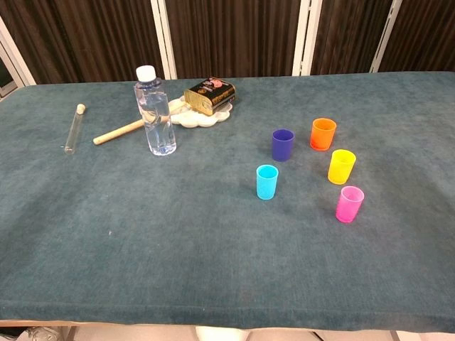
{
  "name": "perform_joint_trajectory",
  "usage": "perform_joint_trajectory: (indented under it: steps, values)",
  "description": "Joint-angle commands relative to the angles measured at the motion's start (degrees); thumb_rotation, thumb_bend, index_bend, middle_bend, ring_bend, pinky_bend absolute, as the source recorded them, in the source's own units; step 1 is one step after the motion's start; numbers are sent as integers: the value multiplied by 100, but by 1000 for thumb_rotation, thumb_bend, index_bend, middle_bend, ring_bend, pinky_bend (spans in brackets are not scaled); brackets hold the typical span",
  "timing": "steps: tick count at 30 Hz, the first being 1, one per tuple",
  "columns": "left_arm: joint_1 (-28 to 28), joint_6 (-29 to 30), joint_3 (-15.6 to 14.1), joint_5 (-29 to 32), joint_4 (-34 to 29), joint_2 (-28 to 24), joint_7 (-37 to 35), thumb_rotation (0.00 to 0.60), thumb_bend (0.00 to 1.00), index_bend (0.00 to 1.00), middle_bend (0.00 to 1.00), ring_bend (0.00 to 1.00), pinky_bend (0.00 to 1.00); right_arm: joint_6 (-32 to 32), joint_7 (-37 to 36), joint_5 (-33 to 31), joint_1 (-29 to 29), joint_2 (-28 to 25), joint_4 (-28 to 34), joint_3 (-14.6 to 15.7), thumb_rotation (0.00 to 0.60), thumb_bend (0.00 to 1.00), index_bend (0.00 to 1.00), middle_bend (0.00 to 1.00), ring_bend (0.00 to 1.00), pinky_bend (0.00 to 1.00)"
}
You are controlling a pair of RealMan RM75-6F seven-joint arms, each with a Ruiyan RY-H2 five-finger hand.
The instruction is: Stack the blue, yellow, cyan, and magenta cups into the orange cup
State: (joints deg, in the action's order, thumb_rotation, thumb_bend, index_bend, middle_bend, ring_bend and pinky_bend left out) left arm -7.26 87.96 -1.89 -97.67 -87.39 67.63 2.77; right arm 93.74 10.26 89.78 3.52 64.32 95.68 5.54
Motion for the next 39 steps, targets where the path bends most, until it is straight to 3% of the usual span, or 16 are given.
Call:
perform_joint_trajectory:
  steps: [1, 6, 9, 14, 19, 25, 29, 39]
  values:
    - [11, 10, -2, 20, -1, -18, -20, 600, 454, 0, 0, 0, 62, -75, 72, 51, 18, 70, -15, -62, 600, 316, 0, 0, 0, 0]
    - [22, 43, 41, 108, 19, -74, -179, 600, 452, 0, 0, 0, 62, -429, 84, 231, 322, 262, 16, -285, 600, 316, 11, 0, 0, 0]
    - [17, 40, 59, 140, 24, -102, -218, 600, 453, 0, 0, 0, 62, -1043, 462, 127, 916, 351, 222, -756, 600, 316, 97, 0, 0, 0]
    - [61, 106, 46, 134, 45, -118, -228, 600, 453, 0, 0, 0, 62, -2611, 1538, -1230, 2168, 757, 430, -1804, 600, 316, 201, 0, 0, 0]
    - [67, 109, 49, 151, 49, -143, -272, 600, 455, 0, 0, 0, 62, -3524, 2661, -2681, 3238, 1490, -195, -2368, 600, 316, 281, 0, 0, 0]
    - [36, 34, 29, 140, 38, -156, -278, 600, 467, 0, 0, 0, 62, -3732, 3540, -3623, 4032, 2364, -1165, -2493, 600, 317, 355, 0, 0, 0]
    - [26, 33, 12, 97, 66, -152, -297, 600, 466, 0, 0, 0, 62, -3850, 4011, -4094, 4441, 2841, -1800, -2396, 600, 318, 358, 0, 0, 0]
    - [35, 51, 33, 146, 92, -179, -383, 600, 468, 0, 0, 0, 62, -4016, 4014, -4453, 4899, 3642, -2765, -2239, 600, 366, 398, 0, 0, 0]
